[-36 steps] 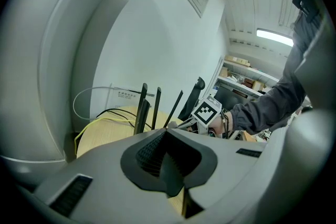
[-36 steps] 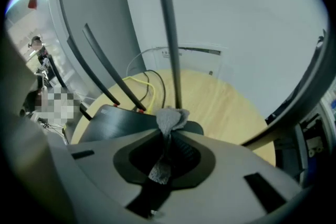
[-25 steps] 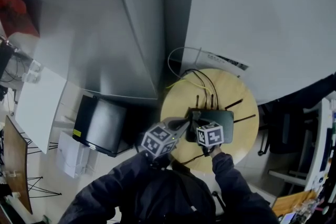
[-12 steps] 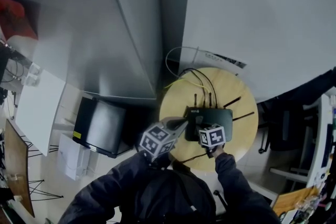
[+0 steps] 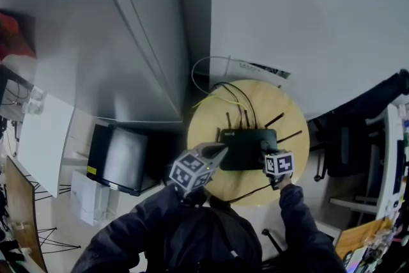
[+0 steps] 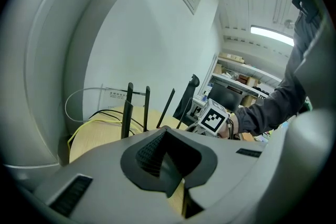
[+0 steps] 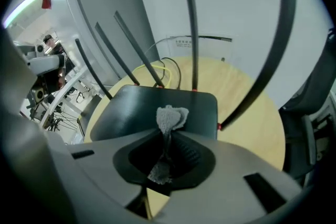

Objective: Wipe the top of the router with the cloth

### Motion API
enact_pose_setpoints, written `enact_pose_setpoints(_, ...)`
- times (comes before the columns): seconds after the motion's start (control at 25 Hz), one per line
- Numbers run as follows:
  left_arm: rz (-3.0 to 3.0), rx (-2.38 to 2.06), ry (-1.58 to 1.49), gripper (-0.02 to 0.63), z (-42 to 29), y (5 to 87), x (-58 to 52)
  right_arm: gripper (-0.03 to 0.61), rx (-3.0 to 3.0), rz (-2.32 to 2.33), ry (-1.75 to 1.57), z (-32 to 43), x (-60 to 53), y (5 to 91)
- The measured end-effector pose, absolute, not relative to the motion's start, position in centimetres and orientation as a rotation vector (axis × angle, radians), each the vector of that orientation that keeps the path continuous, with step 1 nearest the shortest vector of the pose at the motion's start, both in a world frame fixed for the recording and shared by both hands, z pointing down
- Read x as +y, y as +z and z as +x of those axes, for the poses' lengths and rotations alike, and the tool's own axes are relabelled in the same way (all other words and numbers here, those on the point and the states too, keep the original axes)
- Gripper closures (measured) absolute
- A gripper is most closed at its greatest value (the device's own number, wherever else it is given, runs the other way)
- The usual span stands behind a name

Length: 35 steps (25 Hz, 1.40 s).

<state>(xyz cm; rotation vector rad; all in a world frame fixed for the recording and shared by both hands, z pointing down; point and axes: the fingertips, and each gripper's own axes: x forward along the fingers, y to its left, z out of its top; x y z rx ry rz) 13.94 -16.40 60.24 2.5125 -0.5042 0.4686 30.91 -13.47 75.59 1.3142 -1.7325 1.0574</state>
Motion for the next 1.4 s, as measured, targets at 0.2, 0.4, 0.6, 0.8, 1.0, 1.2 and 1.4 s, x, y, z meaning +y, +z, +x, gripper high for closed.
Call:
enact_pose_setpoints(0.2, 2.516, -0.502, 0.474, 0.614, 14.1, 60.2, -16.3, 0.506, -1.68, 1.37, 1.057, 34.3, -12.8, 75.8)
enact_pose_setpoints(0.4, 2.518, -0.512, 0.474, 0.614, 13.7, 60.0, -16.2, 0.508, -1.688, 1.414, 1.063, 34.6, -12.8, 75.5)
enact_pose_setpoints(0.6, 2.514, -0.528, 0.467, 0.614, 13.1, 60.0, -16.3, 0.506, -1.851, 1.342, 1.066, 27.6, -13.4, 73.6)
enact_pose_setpoints(0.8, 2.512, -0.53, 0.463, 0.614, 12.9, 60.0, -16.2, 0.508, -1.98, 1.174, 1.062, 17.6, -12.8, 72.7)
enact_pose_setpoints(1.0, 2.514, -0.522, 0.464, 0.614, 13.0, 59.9, -16.1, 0.507, -1.987, 1.072, 1.081, 12.3, -11.1, 74.0)
enact_pose_setpoints(1.2, 2.519, -0.507, 0.476, 0.614, 13.2, 60.0, -16.0, 0.506, -1.98, 1.051, 1.081, 12.7, -10.4, 74.4)
enact_pose_setpoints(1.4, 2.523, -0.485, 0.483, 0.614, 14.1, 60.1, -16.0, 0.507, -1.931, 1.085, 1.081, 16.9, -9.6, 74.9)
